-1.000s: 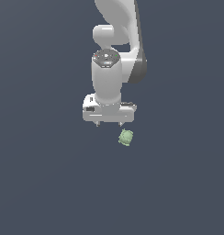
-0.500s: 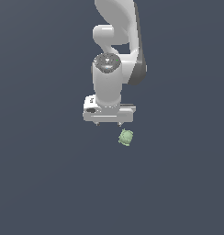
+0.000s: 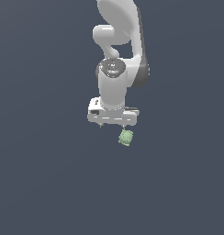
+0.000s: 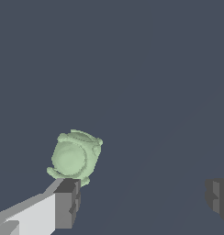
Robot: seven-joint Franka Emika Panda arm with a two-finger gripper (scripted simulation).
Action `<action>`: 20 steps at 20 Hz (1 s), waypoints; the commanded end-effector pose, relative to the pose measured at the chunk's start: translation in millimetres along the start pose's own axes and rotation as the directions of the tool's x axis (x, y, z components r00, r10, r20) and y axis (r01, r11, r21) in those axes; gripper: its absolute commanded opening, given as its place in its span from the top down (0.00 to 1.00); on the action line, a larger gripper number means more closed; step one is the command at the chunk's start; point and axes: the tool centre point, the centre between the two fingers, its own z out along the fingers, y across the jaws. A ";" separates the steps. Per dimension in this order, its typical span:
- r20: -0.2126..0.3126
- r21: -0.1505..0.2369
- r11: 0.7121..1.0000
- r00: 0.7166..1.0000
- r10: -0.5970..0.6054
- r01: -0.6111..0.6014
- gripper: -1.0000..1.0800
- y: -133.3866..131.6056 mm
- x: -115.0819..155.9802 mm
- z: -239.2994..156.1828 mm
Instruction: Pick up the object and move it to a goal position.
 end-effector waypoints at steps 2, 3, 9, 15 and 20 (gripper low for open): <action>-0.002 0.002 0.999 0.999 0.047 -0.047 0.04 -10.7 -1.0 9.2; -0.002 0.003 0.998 0.998 0.063 -0.063 0.04 -14.3 -1.3 12.3; -0.006 0.007 0.984 0.984 0.177 -0.177 0.04 -39.1 -5.1 34.1; -0.009 0.011 0.963 0.963 0.270 -0.270 0.04 -58.9 -9.6 52.0; -0.010 0.013 0.948 0.948 0.318 -0.318 0.04 -69.1 -12.4 61.3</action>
